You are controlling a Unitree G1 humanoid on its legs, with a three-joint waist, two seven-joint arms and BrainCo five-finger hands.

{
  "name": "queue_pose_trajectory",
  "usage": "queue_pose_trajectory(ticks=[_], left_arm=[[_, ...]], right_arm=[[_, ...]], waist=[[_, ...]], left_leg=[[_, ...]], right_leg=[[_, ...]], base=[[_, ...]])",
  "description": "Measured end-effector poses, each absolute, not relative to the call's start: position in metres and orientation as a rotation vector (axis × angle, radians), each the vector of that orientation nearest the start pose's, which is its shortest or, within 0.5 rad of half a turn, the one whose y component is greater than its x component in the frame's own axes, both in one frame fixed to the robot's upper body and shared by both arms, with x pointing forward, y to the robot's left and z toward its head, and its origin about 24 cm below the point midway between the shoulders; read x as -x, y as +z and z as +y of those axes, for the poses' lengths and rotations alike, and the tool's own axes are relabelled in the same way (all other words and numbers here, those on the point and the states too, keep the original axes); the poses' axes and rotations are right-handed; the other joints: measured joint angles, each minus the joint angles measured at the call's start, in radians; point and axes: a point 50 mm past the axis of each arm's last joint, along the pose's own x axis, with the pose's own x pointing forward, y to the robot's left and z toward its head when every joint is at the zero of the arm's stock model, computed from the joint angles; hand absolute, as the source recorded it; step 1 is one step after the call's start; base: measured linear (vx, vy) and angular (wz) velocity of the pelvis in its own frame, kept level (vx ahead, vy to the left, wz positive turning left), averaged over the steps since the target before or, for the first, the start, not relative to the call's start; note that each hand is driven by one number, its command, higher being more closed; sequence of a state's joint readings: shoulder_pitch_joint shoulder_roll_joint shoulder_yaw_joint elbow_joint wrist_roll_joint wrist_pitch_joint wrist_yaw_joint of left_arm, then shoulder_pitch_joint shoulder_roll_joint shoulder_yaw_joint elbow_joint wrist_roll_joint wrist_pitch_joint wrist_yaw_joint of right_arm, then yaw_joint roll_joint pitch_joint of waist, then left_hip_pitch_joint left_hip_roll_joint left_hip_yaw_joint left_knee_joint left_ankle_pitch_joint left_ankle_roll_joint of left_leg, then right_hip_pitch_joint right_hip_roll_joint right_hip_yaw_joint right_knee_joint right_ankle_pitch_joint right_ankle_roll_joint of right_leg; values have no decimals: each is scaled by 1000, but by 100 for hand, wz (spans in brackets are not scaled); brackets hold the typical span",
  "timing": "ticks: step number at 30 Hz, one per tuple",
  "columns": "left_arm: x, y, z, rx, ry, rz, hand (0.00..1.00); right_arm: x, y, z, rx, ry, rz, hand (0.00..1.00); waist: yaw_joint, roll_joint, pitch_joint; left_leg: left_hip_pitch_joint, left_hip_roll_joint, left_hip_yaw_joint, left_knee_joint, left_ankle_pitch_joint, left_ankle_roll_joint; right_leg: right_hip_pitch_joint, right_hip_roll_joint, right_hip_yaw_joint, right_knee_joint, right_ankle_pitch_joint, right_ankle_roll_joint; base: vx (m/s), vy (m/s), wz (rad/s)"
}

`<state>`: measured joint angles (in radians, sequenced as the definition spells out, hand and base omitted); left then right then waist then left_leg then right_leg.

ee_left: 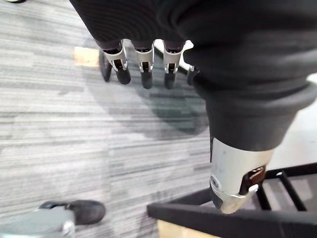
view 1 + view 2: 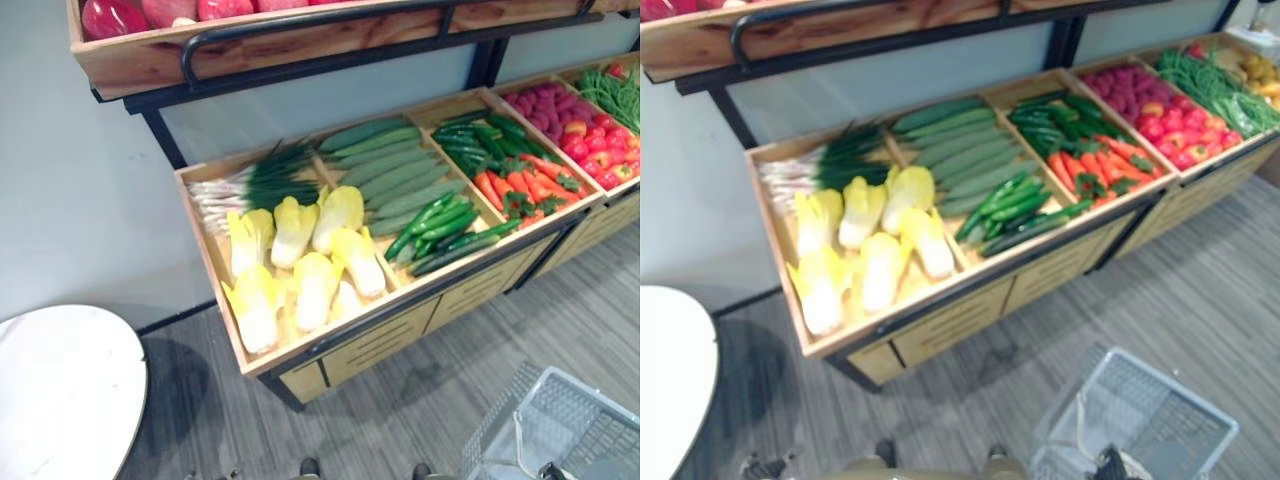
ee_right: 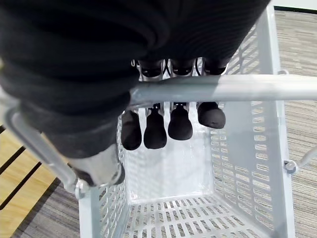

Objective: Pick vegetable in the basket

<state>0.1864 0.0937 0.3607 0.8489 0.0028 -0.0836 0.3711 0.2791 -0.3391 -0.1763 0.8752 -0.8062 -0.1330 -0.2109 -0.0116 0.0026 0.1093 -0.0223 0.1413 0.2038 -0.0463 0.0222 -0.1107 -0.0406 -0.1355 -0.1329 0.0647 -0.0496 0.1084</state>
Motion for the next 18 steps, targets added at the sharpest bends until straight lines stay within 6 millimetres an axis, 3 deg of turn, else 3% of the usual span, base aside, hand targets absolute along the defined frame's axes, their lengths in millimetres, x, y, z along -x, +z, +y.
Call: queue_pose_trajectory(ticks=[4, 6, 12, 18], left_arm=[[-131, -96, 256, -168, 763, 636, 0], [-146, -80, 253, -183, 754, 530, 0], [-170, -48, 246, -253, 702, 354, 0], [-180, -34, 238, -247, 666, 278, 0]], right_arm=[[-51, -123, -306, 1033, -14, 1024, 100], [-49, -125, -305, 1024, -16, 1035, 100], [-42, -126, -309, 1017, -38, 1073, 100], [-39, -127, -309, 1022, -29, 1082, 100]], waist=[[-10, 16, -11], [-9, 18, -12], [-11, 18, -12], [-14, 14, -15]], left_leg=[[-8, -34, -26, -47, 41, 18], [0, -43, -26, -47, 44, 25], [33, -40, -22, -48, 41, 27], [42, -37, -11, -48, 39, 27]], right_leg=[[-2, -26, -28, -15, 16, 15], [9, -30, -28, -18, 18, 18], [44, -24, -26, -29, 18, 17], [42, -22, -21, -29, 17, 17]], base=[[84, 69, 24], [119, 21, 2], [63, -7, -2], [-70, -2, -6]])
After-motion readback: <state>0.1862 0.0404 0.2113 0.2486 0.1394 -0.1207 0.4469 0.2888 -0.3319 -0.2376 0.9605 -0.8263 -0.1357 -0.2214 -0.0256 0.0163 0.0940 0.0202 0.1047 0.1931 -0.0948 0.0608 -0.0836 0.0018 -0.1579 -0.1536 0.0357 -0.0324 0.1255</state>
